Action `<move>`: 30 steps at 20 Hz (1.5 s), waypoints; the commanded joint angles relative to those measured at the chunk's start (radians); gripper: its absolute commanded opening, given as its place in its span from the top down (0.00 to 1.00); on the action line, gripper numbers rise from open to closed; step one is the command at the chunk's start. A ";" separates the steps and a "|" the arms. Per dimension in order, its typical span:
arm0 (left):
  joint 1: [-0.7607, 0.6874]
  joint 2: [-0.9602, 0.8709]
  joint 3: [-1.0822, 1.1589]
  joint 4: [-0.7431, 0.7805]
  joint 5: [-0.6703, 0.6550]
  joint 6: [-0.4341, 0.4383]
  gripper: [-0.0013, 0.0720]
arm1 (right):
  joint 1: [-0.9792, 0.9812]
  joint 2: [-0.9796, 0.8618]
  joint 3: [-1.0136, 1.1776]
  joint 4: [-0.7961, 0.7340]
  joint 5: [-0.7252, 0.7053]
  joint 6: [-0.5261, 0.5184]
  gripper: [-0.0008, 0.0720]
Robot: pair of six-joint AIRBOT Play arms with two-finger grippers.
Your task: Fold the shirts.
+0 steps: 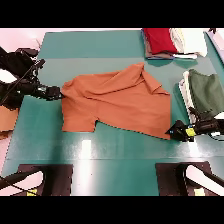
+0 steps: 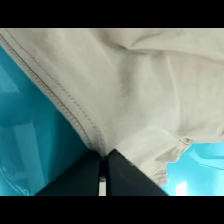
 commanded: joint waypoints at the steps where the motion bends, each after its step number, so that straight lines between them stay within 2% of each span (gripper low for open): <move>1: 0.000 0.001 0.001 -0.006 0.000 -0.003 0.95 | 0.080 0.000 -0.025 0.040 -0.072 -0.011 0.48; 4: 0.000 0.005 0.001 -0.006 0.000 -0.003 0.95 | 0.214 0.001 0.002 0.040 -0.129 -0.014 0.90; 5: 0.000 0.012 0.005 -0.006 -0.002 -0.011 0.95 | 0.255 0.004 0.033 0.040 -0.127 -0.014 0.97; 9: 0.000 0.166 0.077 -0.006 0.000 -0.045 0.95 | 0.341 0.137 0.272 0.041 -0.092 -0.013 0.97; 12: 0.000 0.336 0.257 -0.006 0.014 -0.076 0.95 | 0.334 0.273 0.573 0.032 -0.105 -0.013 0.97; 15: 0.000 0.471 0.484 -0.005 0.099 -0.114 0.95 | 0.271 0.352 0.906 0.032 -0.136 -0.013 0.97; 18: 0.000 0.541 0.689 -0.002 0.161 -0.139 0.95 | 0.162 0.370 1.186 0.033 -0.114 -0.013 0.97; 23: 0.000 0.545 0.913 0.006 0.200 -0.160 0.95 | 0.005 0.277 1.564 0.035 0.034 -0.003 0.97; 25: 0.000 0.539 0.909 0.015 0.204 -0.161 0.95 | -0.002 0.230 1.633 0.043 0.051 0.025 0.97; 26: 0.000 0.521 0.907 0.034 0.163 -0.175 0.95 | -0.001 0.209 1.633 0.044 0.063 0.027 0.97; 30: 0.000 0.315 0.907 0.048 -0.048 -0.209 0.95 | 0.000 0.138 1.433 0.044 0.107 0.041 0.97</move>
